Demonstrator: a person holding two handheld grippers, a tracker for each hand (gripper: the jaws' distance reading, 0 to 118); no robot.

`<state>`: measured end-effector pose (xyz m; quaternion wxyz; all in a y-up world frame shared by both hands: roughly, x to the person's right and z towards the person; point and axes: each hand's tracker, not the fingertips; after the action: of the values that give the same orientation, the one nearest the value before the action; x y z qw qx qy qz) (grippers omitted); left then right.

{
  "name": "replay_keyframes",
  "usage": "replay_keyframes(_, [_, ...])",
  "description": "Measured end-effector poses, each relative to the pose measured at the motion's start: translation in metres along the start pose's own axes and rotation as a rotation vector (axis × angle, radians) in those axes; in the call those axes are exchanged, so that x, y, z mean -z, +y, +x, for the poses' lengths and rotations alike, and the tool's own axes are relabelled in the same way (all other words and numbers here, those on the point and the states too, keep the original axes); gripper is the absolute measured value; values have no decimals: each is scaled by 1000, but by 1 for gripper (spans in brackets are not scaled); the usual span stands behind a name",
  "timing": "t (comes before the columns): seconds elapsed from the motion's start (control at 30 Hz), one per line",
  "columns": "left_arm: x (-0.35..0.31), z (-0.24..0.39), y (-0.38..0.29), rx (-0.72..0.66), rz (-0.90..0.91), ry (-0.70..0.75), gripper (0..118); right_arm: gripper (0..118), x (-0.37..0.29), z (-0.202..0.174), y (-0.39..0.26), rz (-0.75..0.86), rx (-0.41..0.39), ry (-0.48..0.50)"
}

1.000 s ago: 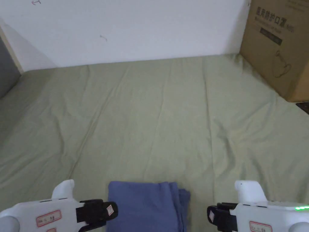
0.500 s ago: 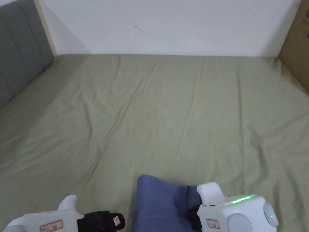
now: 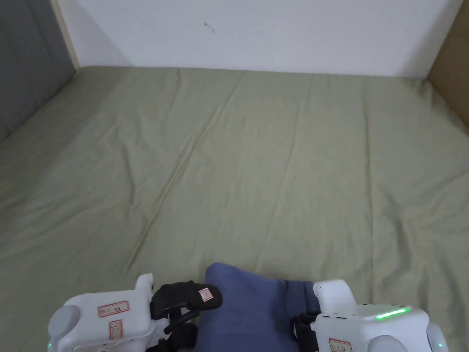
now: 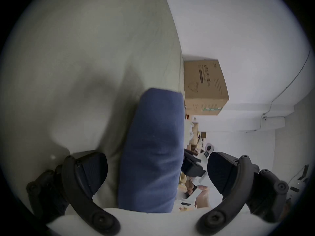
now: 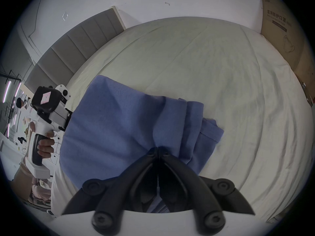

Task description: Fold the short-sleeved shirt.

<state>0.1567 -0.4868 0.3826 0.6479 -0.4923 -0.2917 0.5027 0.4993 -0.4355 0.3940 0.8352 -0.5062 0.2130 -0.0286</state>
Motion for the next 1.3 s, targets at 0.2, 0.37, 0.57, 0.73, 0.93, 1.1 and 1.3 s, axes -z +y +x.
replay_keyframes(0.2, [33,-18,4,74,-70,128,39,0,0,1,-1,3,13,-10])
replay_keyframes(0.37, [13,-6,-1,51,-65,56,34,0,-7,-1,4,-1,55,13])
replay_keyframes(0.57, [-9,-11,26,118,-77,141,33,0,-23,-25,14,64,46,4])
replay_keyframes(0.73, [-77,24,53,249,14,348,33,0,-38,-39,25,131,31,-18])
replay_keyframes(0.93, [-178,37,107,372,105,848,33,0,-35,-37,28,135,55,-32])
replay_keyframes(1.1, [-210,34,135,466,77,1327,33,0,-26,-33,22,105,71,-44])
replay_keyframes(1.3, [-226,8,148,393,117,1422,37,0,-21,-29,17,68,74,-50])
